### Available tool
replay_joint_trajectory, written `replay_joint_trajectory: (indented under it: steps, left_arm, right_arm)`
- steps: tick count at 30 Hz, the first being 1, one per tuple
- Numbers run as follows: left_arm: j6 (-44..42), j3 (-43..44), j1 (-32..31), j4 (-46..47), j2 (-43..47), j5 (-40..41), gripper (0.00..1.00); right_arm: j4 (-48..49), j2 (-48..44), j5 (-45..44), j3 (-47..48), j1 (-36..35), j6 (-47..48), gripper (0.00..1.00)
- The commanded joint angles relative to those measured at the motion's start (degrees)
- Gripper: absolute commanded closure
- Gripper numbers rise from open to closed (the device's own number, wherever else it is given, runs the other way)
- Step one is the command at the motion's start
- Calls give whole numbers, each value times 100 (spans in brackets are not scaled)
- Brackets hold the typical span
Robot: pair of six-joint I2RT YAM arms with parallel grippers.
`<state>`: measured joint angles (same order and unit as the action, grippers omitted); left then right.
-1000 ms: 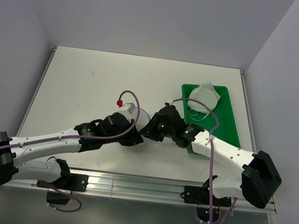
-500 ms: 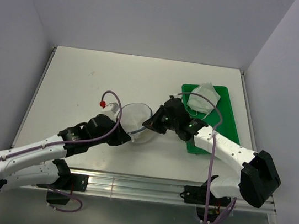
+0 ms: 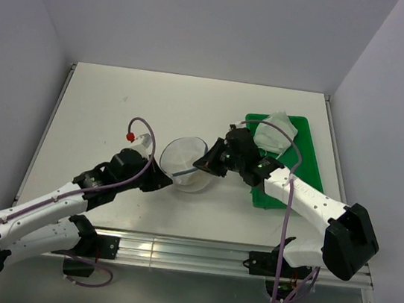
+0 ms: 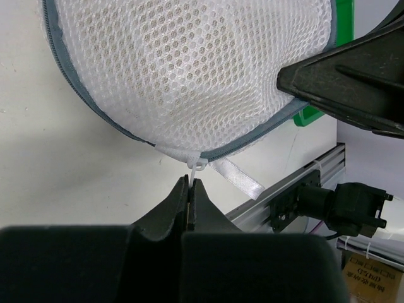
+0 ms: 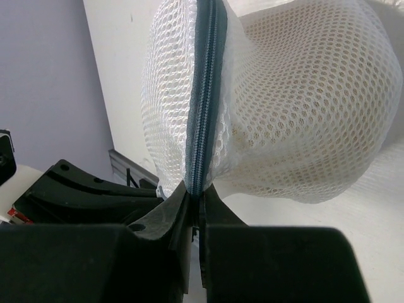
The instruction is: Place the bra in the laundry bag and zip it closed
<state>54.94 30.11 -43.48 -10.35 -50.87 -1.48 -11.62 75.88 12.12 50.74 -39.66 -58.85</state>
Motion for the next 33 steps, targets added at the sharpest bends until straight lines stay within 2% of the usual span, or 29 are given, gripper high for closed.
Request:
replay_joint_trajectory:
  steps: [1,4,5,6,7,8,9,10,11,12,13,15,16,18,19,33]
  left_arm:
    - [-150,21,138,-459,-55,332,100]
    - [-203,144,138,-573,-28,402,97]
    - [-220,179,138,-626,-11,429,91]
    - [-255,232,138,-757,33,455,79]
    - [-273,328,130,-810,60,499,72]
    - [-299,381,138,-880,95,543,65]
    - [-326,443,138,-951,147,578,54]
    - [-378,583,138,-1117,174,622,48]
    - [-396,662,138,-1205,192,657,43]
    - [-448,750,130,-1302,226,727,36]
    - [-475,916,138,-1486,244,771,34]
    - [-536,1067,138,-1636,288,841,31]
    - [-554,1224,138,-1750,297,868,30]
    - [-598,1374,138,-1847,315,956,28]
    - [-616,1514,138,-1891,315,974,28]
    - [-1134,2736,182,-2191,-265,1272,20]
  right_arm:
    - [-253,-47,-219,208,187,357,100]
    - [-236,-47,-219,173,187,383,100]
    - [-218,-47,-228,156,187,383,99]
    - [-209,-47,-228,138,187,383,97]
    - [-201,-38,-228,147,187,383,94]
    - [-183,-38,-219,138,187,392,88]
    - [-166,-38,-201,138,187,401,82]
    - [-165,-47,-210,138,187,409,75]
    - [-174,-47,-219,147,187,409,61]
    - [-183,-55,-219,155,187,435,53]
    - [-183,-64,-219,182,187,444,48]
    - [-227,-108,-228,225,187,479,31]
    - [-236,-126,-228,269,187,506,17]
    - [-358,-178,-254,348,187,550,14]
    - [-411,-205,-280,366,187,567,3]
    - [-1721,-1768,-1044,279,432,1270,0]
